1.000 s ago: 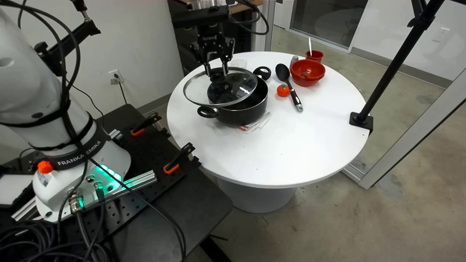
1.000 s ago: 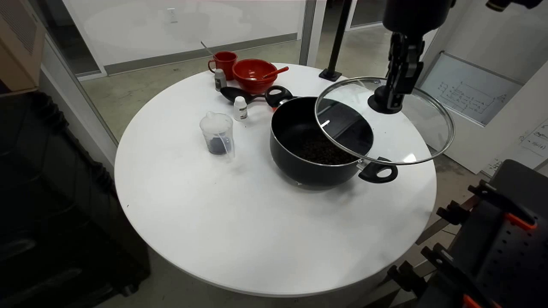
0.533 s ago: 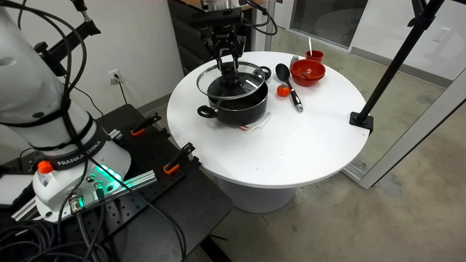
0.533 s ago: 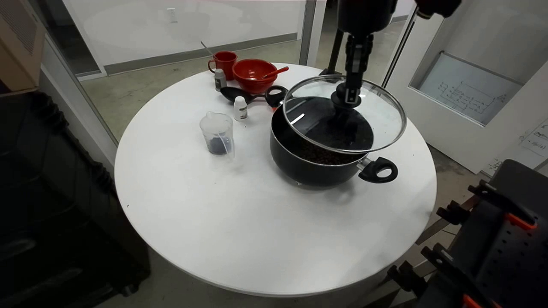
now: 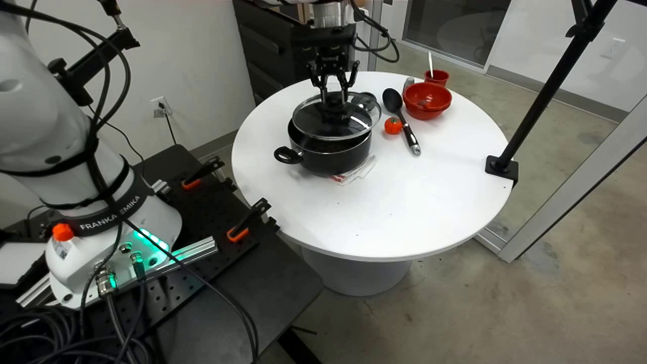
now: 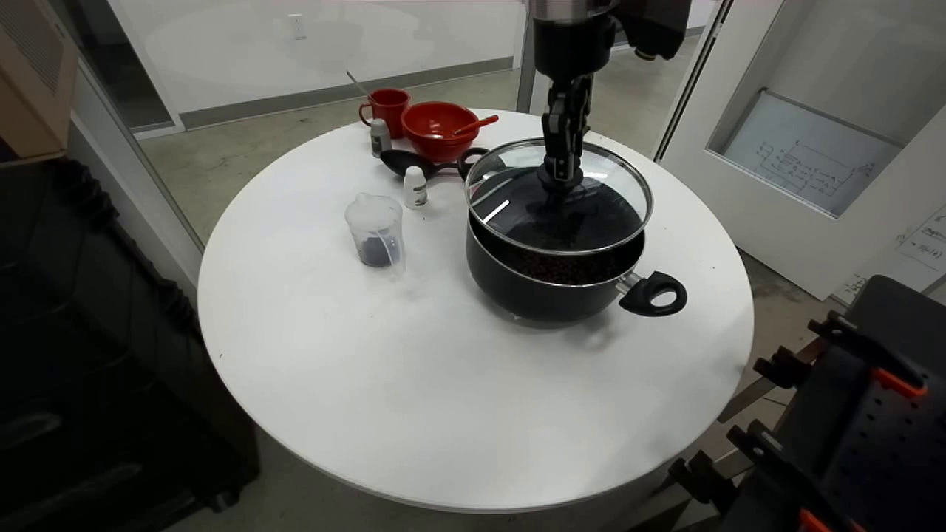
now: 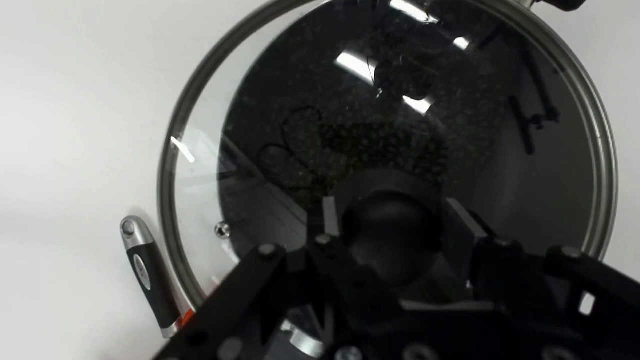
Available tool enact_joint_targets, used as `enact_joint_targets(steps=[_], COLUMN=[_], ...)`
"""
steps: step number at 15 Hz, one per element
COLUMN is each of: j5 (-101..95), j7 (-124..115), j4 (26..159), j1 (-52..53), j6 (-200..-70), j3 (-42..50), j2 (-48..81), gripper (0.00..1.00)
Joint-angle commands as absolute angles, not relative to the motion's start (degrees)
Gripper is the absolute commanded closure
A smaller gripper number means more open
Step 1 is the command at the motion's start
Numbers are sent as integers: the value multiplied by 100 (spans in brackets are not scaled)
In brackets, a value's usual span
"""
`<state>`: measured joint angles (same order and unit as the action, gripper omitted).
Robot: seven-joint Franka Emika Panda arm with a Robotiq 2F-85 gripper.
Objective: Pick up the lid and place it on the pot
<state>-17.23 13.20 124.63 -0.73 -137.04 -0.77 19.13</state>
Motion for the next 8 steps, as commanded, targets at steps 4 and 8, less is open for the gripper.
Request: enact_joint_targets(steps=[4,8], j5=[-1375,-1207], j7=[1294,1304], j4=[11842,11717], j1=[-159,-169], j6=[-13267,-13074], j3=[13,-34], j2=[2448,2595], gripper=[75,75])
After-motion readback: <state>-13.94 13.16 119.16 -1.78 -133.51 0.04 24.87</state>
